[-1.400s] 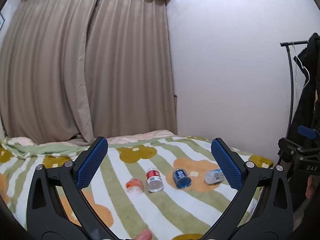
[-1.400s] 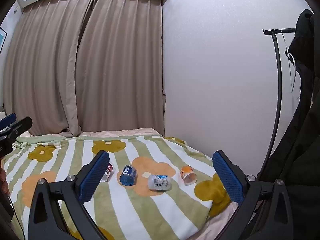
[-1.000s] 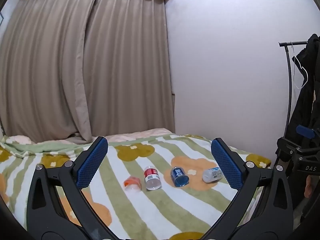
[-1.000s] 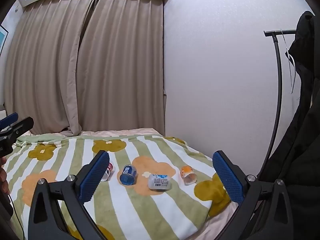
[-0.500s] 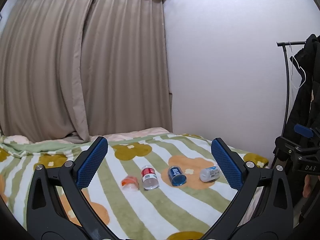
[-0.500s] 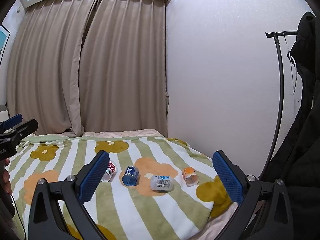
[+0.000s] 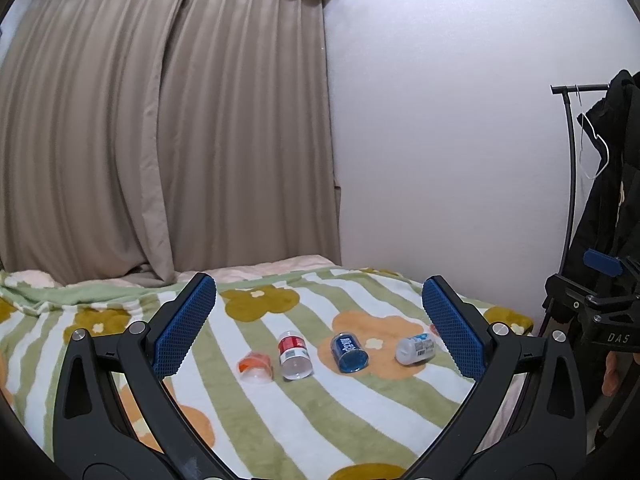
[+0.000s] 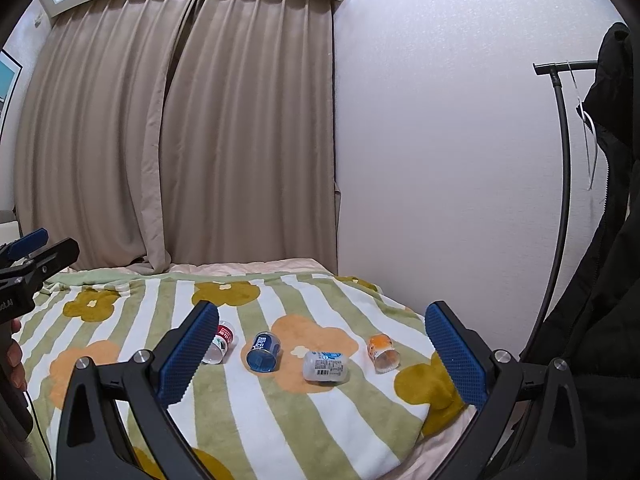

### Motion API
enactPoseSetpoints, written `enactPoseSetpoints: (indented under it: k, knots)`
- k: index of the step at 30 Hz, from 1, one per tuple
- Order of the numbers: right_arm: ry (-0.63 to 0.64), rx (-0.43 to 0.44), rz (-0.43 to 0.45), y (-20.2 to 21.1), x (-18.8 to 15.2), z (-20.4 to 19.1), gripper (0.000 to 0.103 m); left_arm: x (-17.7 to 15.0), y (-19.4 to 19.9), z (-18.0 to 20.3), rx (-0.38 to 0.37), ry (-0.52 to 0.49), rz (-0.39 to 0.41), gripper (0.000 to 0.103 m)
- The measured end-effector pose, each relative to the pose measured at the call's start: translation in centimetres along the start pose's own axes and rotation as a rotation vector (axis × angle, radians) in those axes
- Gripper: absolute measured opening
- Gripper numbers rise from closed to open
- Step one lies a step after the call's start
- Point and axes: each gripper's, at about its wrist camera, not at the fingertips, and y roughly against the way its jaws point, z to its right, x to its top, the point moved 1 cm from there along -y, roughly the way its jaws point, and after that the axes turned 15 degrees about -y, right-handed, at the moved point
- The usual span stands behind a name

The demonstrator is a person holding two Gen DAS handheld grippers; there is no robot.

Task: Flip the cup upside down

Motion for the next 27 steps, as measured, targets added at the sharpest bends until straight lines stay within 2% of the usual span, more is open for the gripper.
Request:
enactPoseSetpoints:
  k: [27]
  knots:
    - [0.002,0.004,-0.004,0.03,-0.03,-0.19,0.103,-0.36,-0.19,0.15,-0.009,0.005,-0.008,0.103]
